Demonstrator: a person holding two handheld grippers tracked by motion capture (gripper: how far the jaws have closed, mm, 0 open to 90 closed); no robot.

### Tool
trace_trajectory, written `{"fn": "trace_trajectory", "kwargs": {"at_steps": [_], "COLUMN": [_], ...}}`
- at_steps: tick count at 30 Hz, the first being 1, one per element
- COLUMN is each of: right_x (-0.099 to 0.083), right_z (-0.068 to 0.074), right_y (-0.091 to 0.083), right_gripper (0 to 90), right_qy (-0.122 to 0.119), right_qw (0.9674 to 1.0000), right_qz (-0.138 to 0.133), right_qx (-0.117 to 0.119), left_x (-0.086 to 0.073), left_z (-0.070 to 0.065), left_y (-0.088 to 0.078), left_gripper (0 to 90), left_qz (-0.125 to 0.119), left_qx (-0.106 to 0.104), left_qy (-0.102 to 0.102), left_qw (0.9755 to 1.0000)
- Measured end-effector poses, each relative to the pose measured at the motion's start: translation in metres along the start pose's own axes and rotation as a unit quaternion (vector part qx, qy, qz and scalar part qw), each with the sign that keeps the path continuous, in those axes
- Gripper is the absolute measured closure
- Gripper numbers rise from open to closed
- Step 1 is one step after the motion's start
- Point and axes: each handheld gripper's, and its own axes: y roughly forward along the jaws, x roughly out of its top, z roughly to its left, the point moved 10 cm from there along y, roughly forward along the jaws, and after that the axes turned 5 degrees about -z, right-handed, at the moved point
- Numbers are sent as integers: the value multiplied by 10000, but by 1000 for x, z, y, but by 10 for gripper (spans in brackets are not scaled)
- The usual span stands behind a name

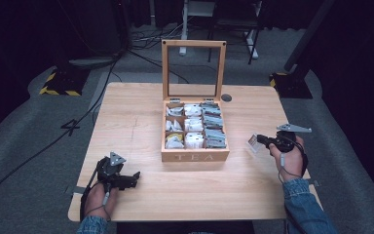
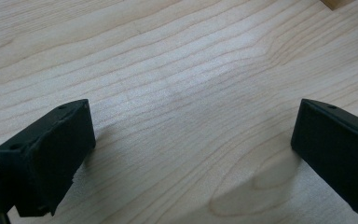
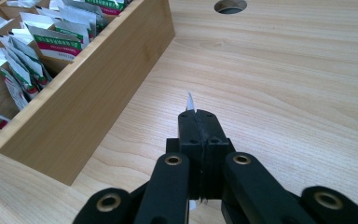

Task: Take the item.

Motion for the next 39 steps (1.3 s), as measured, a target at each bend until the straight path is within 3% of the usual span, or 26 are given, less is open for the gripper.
{"fn": "trace_trajectory", "kwargs": {"at_steps": [10, 14, 20, 25, 28, 33, 39], "right_x": [-11, -13, -18, -17, -16, -8, 1], "right_z": [-9, -11, -15, -23, -33, -40, -32], "right_y": [3, 5, 6, 8, 7, 1, -10], "right_gripper": [899, 887, 803, 600, 518, 468, 448], "right_qy": [284, 291, 384, 364, 179, 145, 45], "right_qw": [9994, 9993, 9987, 9991, 9992, 9989, 9990], "right_qz": [172, 235, 343, 200, 109, -170, -348], "right_qx": [19, 33, -50, -131, -337, -408, -258], "left_x": [0, 0, 0, 0, 0, 0, 0], "left_z": [0, 0, 0, 0, 0, 0, 0], "left_y": [0, 0, 0, 0, 0, 0, 0], "left_gripper": [0, 0, 0, 0, 0, 0, 0], "left_qz": [-3, 0, 0, -3, 0, 0, -1], "left_qx": [7, 1, 1, 7, 2, 1, 1], "left_qy": [8, 2, 2, 9, 3, 1, 0], "left_qw": [10000, 10000, 10000, 10000, 10000, 10000, 10000]}}
